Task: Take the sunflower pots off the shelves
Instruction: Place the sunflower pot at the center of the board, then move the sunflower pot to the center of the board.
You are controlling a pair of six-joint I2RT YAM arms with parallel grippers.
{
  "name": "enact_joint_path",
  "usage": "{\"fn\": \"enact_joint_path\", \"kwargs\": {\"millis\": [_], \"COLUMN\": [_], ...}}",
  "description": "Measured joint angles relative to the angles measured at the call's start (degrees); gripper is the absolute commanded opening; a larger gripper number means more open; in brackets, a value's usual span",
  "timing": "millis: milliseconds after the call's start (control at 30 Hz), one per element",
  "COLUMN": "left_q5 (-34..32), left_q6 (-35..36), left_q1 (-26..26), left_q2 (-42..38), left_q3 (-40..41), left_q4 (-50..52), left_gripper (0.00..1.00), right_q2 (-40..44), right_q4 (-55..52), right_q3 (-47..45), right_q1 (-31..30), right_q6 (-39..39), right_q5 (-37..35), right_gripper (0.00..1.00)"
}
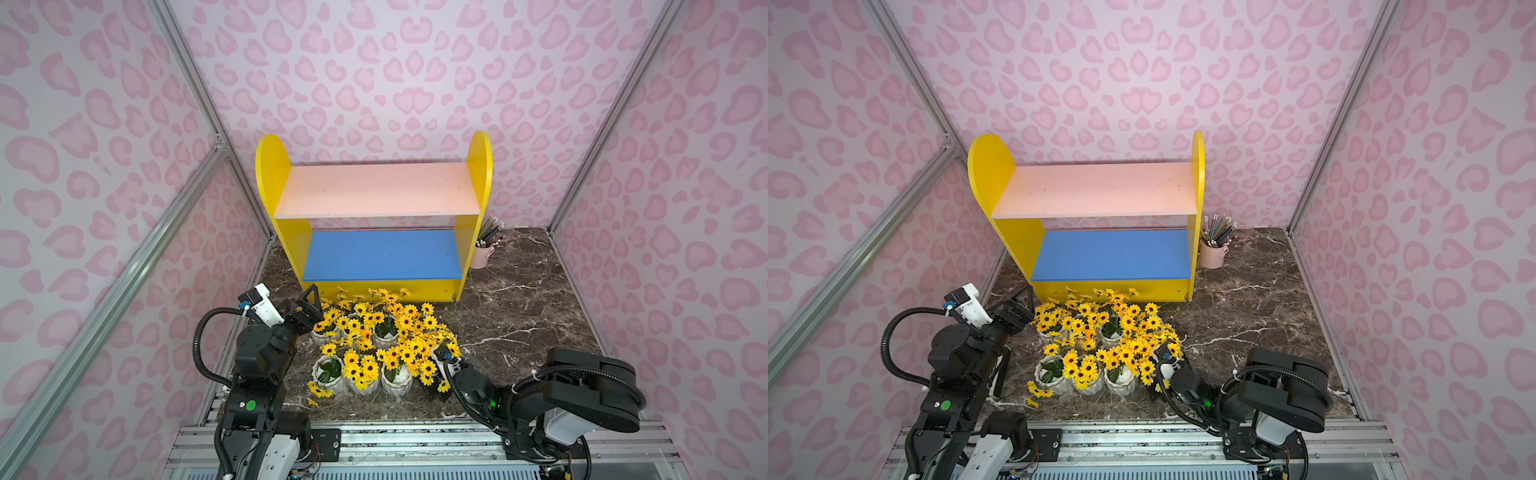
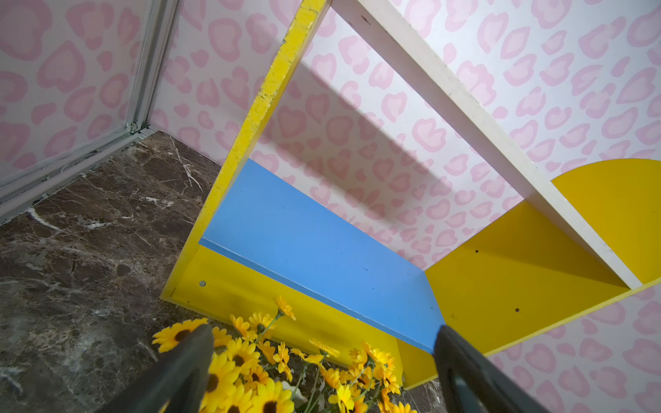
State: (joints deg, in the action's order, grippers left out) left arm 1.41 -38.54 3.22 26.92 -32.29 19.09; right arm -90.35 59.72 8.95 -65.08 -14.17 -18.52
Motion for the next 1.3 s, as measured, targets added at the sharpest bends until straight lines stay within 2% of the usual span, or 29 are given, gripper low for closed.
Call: {"fn": "enact_joint_path", "kwargs": {"millis": [100,333,500,667,800,900,1100,1200,1300], "left_q5": [0.04,0.37,1.68,1.07,-1.25,0.92,13.00,18.18,21.62], "left_q6": [0.04,0.63,0.63,1.05,0.76,-0.81,-5.20,-7.02,-10.21], "left_q1": [0.00,0.00,0.00,0.00,-1.03,-4.90,-17.70,-23.71,-28.48], "left_q2": [0.17,2.03,2.91,4.31,7.85,11.37,15.39,17.77,21.64], "left_q3": [-0.74,-2.23,-2.51,-5.66,-6.86,-6.38,-3.34,-1.53,2.49], "left_q4": [0.17,1.01,1.07,2.78,5.18,5.27,1.27,-1.86,-5.92], "left_gripper": [0.97,0.97,0.97,0.97,0.98,0.96,0.93,0.84,0.69], "right_q2": [2.99,16.98,22.49,35.04,43.91,48.13,53.37,56.96,60.61], "right_q4": [-3.63,-12.74,-21.29,-33.62,-41.64,-45.22,-48.81,-49.51,-49.29], "right_q3": [0.00,0.96,2.75,8.04,13.27,16.24,18.49,18.14,16.79], "right_q1": [-0.17,-0.70,-1.09,-4.63,-5.05,-5.14,-4.26,-2.62,-0.44], "right_q6": [0.02,0.37,1.88,3.82,5.95,8.20,11.13,11.26,11.21], "right_q5": [-0.31,-0.81,-0.79,-0.44,-2.29,-4.48,-9.44,-10.40,-10.14], "right_gripper": [0.98,0.98,0.99,0.99,0.98,0.98,0.94,0.88,0.80]}}
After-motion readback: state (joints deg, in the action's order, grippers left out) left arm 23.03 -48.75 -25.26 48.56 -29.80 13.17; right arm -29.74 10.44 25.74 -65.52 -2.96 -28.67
